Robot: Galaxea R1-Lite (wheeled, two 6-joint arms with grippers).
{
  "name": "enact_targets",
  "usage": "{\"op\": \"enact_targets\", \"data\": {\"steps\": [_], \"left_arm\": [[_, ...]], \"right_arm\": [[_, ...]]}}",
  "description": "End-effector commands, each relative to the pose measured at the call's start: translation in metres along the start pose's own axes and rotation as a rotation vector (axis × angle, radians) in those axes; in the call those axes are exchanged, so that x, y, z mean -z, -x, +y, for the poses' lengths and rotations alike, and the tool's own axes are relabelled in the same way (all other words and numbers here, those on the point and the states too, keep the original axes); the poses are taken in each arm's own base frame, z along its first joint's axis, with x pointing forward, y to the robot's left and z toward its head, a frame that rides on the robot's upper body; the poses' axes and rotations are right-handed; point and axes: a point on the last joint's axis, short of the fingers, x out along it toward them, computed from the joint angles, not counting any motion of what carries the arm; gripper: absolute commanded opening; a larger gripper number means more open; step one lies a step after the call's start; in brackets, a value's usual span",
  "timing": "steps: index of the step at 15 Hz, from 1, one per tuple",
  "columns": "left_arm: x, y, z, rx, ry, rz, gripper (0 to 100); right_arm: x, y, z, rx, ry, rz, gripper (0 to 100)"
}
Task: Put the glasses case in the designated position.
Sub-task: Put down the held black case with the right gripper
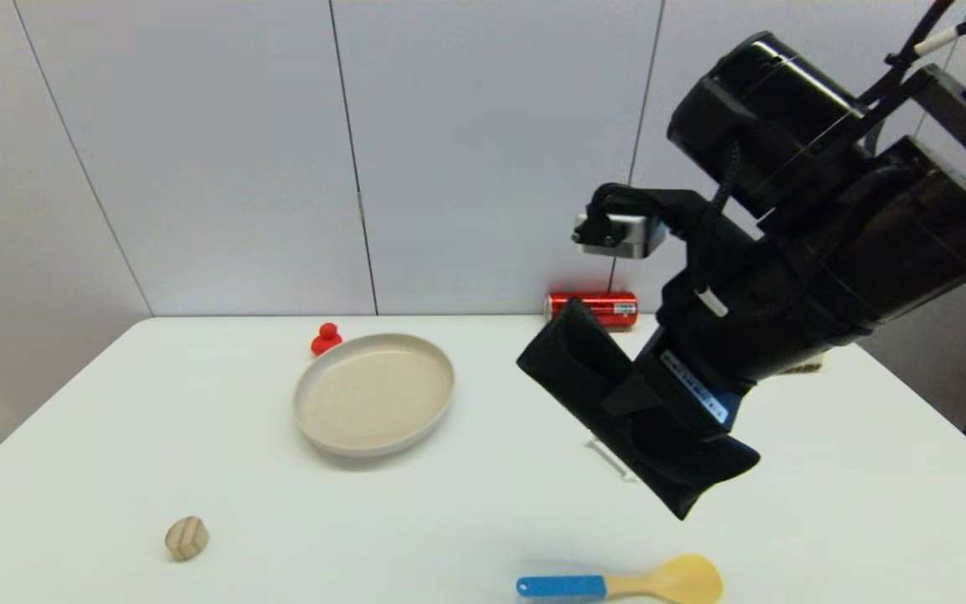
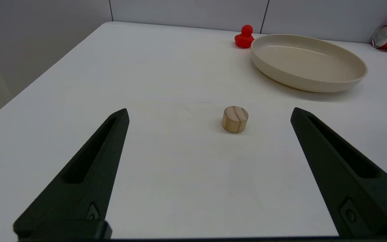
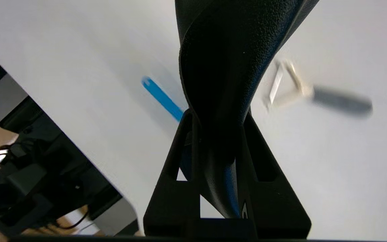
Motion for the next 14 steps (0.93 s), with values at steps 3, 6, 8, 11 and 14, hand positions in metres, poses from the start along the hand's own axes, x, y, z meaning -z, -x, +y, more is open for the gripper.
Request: {"op": "enact_targets", "data": {"steps": [3,6,8,11,14], "left_arm": [[0.0,0.0,0.0,-0.001,0.001,-0.001,100],[0.0,0.0,0.0,-0.001,0.001,-0.001,100],[0.0,0.0,0.0,-0.001,0.001,0.002,100],[0.0,0.0,0.0,0.0,0.001,-0.001,100],[0.0,0.0,0.0,0.0,0.001,0.003,100]], "right_arm": [[-0.031,-0.066,0.028,-0.055,0.161,-0.051,0],[-0.042,-0.087,0.05,-0.093,0.232,-0.098,0],[-0.047,-0.097,0.064,-0.112,0.28,-0.129,0],[-0.056,-0.107,0.083,-0.131,0.333,-0.188,0],[-0.062,-0.113,0.091,-0.131,0.396,-0.222,0]]}}
